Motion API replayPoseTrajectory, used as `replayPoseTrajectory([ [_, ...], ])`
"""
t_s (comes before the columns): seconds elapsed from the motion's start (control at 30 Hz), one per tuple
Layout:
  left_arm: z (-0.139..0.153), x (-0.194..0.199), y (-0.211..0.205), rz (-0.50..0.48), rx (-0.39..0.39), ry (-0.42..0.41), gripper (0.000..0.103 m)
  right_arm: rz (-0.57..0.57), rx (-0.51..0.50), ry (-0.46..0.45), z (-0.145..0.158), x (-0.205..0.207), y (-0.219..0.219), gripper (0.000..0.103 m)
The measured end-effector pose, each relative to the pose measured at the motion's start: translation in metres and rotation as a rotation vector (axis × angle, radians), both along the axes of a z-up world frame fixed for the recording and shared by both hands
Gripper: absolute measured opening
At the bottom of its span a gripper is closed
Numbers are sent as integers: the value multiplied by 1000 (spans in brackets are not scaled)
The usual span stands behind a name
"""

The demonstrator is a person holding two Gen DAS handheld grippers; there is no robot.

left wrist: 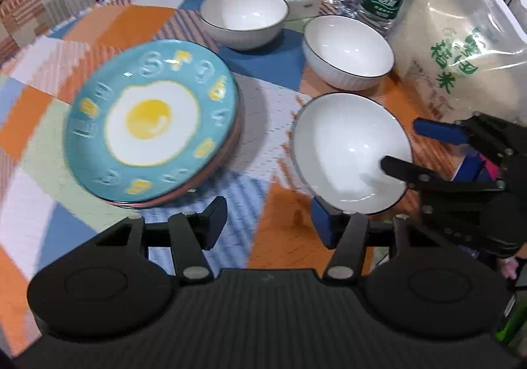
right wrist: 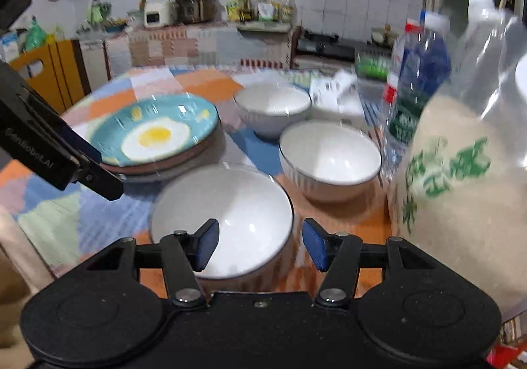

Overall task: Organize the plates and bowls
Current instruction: 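Move both grippers to the rim of a white bowl, then close both grippers on the white bowl rim and lift it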

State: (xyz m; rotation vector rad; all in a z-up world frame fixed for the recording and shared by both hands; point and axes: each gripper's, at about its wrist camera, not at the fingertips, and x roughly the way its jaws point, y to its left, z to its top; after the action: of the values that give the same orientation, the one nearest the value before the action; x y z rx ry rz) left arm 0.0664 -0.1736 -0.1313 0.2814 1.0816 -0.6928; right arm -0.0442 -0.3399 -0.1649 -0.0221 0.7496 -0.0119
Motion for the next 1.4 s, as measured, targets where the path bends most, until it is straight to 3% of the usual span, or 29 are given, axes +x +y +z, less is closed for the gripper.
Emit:
replayPoseTrajectory([
  [0.17, -6, -1, -3, 29, -110, -25, 61, -54, 78, 35, -12, 9, -11, 61],
  [0.23, -6, 3, -7, 36, -108, -27, 61, -91, 106, 71, -19, 15, -15, 56],
  [0.3, -10, 6, -14, 25, -70, -26, 61, -139, 147, 110, -24, 22, -19, 44],
  [0.43, -20, 9, -19, 16, -90, 16, 57, -211, 325, 145, -31, 26, -32, 23],
  [0.47, -23, 10, -19, 20, -97, 34, 51, -230, 348, 148, -32, 26, -33, 22],
  [0.5, -25, 12, -18, 29, -102, 49, 35, -240, 352, 152, -33, 26, -33, 22],
  [0.67, -28, 17, -10, 71, -114, 107, 11, -269, 379, 155, -31, 32, -27, 21],
  [0.97, -24, 21, 28, 117, -97, 229, 11, -254, 454, 218, -25, 40, -11, 17],
  [1.4, -12, 21, 74, 161, 26, 239, 11, -139, 517, 346, -22, 66, 37, 17],
])
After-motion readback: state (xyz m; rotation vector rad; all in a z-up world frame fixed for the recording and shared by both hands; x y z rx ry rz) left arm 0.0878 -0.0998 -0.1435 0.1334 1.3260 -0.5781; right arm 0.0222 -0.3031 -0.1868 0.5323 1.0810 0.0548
